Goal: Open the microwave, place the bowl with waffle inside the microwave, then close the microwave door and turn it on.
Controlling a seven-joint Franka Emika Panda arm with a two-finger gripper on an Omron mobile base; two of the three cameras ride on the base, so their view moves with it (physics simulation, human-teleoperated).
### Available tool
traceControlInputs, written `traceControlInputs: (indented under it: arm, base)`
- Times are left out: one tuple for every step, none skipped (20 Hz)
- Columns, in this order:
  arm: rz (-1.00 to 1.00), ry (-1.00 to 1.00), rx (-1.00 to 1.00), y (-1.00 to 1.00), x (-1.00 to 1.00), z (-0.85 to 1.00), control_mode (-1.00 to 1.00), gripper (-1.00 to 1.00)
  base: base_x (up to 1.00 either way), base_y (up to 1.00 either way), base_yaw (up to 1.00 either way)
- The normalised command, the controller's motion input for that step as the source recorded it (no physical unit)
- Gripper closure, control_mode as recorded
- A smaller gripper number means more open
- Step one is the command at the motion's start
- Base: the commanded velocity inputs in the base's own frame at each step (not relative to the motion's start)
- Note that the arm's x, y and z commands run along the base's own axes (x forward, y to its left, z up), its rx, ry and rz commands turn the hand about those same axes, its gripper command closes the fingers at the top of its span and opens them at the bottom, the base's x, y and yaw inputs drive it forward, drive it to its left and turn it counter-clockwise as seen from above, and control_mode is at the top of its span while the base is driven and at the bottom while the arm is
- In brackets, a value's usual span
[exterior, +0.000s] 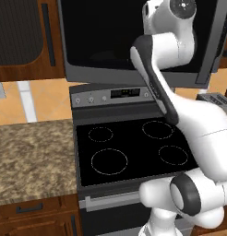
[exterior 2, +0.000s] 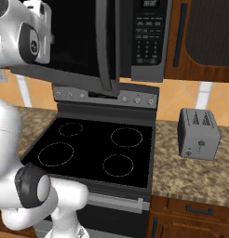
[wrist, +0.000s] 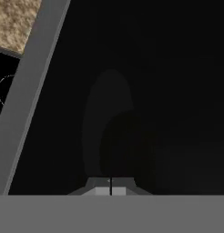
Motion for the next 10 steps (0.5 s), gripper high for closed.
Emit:
traceControlInputs:
  arm:
    - [0.55, 0.0, 0.17, -0.54, 1.0, -0.2, -1.0, 1.0]
    - [0.54, 0.0, 0.16, -0.54, 1.0, -0.25, -1.0, 1.0]
    - [0.51, 0.0, 0.16, -0.54, 1.0, -0.26, -1.0, 1.0]
    - [0.49, 0.0, 0.15, -0.49, 1.0, -0.29, -1.0, 1.0]
    - [0.45, 0.0, 0.13, -0.37, 1.0, -0.28, -1.0, 1.0]
    - [0.4, 0.0, 0.1, -0.24, 1.0, -0.28, -1.0, 1.0]
    - [0.34, 0.0, 0.09, -0.14, 1.0, -0.21, -1.0, 1.0]
    - [0.31, 0.0, 0.08, -0.11, 1.0, -0.16, -1.0, 1.0]
    - [0.29, 0.0, 0.07, -0.04, 1.0, -0.09, -1.0, 1.0]
    - [0.27, 0.0, 0.07, 0.0, 1.0, -0.01, -1.0, 1.0]
  base:
    - [0.0, 0.0, 0.0]
    - [0.0, 0.0, 0.0]
    - [0.0, 0.0, 0.0]
    - [0.0, 0.0, 0.0]
    - [0.0, 0.0, 0.0]
    - [0.0, 0.0, 0.0]
    - [0.0, 0.0, 0.0]
    - [0.0, 0.0, 0.0]
    - [0.0, 0.0, 0.0]
    - [0.0, 0.0, 0.0]
